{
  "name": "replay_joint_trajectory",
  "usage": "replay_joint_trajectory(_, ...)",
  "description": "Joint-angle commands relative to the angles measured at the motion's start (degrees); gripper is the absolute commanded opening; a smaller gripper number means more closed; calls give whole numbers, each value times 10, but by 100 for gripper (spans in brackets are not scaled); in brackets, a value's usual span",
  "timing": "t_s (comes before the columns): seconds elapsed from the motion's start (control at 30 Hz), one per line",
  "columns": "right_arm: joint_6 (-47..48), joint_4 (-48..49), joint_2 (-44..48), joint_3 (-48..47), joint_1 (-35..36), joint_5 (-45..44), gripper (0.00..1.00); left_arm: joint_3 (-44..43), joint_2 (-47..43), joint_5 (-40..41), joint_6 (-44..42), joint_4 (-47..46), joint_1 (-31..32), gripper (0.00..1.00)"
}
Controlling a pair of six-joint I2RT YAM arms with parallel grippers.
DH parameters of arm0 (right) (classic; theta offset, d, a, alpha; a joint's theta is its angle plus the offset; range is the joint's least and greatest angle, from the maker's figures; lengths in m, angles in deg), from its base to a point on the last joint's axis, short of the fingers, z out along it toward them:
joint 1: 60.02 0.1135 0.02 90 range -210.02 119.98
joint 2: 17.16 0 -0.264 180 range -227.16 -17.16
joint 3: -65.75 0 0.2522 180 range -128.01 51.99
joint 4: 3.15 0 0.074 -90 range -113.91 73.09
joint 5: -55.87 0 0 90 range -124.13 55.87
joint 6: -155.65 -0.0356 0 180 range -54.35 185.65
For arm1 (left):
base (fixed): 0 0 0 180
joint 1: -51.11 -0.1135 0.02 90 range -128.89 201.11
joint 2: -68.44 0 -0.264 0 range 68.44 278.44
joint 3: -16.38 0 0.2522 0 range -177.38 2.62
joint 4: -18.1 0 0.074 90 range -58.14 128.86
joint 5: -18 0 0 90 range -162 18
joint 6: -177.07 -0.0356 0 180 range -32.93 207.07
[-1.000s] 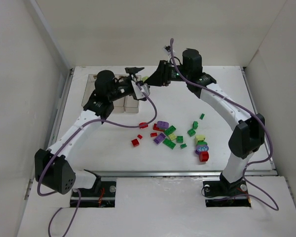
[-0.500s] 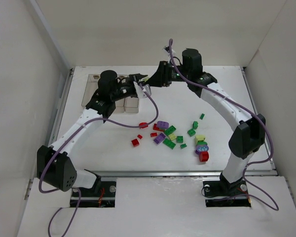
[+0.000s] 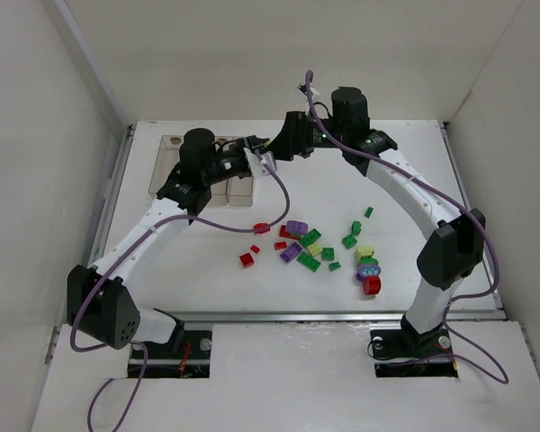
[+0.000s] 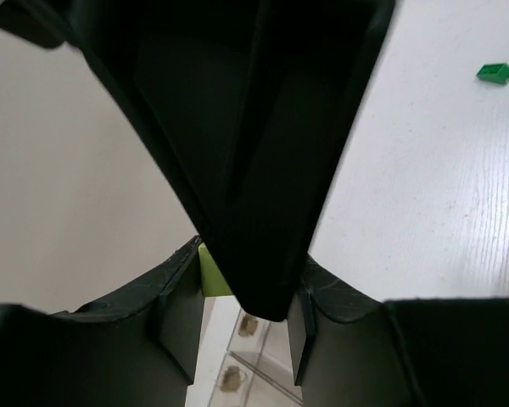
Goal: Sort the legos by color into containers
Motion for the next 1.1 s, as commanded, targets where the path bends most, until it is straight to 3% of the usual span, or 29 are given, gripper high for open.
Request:
replay_joint_trajectory(0.0,22,-18,7,-14,16,2,100,-17,-10,46,44,-2,-3,0)
replay_joint_trajectory(0.23,-10,-41,38,15,-44,-151,100,-33,55,135,213,58,-65,0)
replay_joint_trajectory(0.4,-1,-94,59,46,-76,-300,100,-44,144,201,234,66,-70,0)
replay_joint_trajectory(0.47,15,-115,59,52,-92,-336,100,-56,168,213,229,61,-70,6)
replay_joint_trajectory(0.63,28,-153,53,97,-124,-348,100,-56,225,239,218,10,-70,10)
replay_joint_trajectory(0.7,34,-172,48,103,-124,-393,100,-64,242,270,212,0,-65,13)
replay_joint_trajectory(0.8,34,-222,42,116,-130,-461,100,-84,271,283,212,11,-65,24)
replay_joint_trajectory(0.9,34,-236,36,147,-138,-469,100,-96,283,277,212,25,-65,42)
replay_joint_trajectory(1.07,14,-236,42,202,-182,-469,100,-90,283,272,223,30,-65,55)
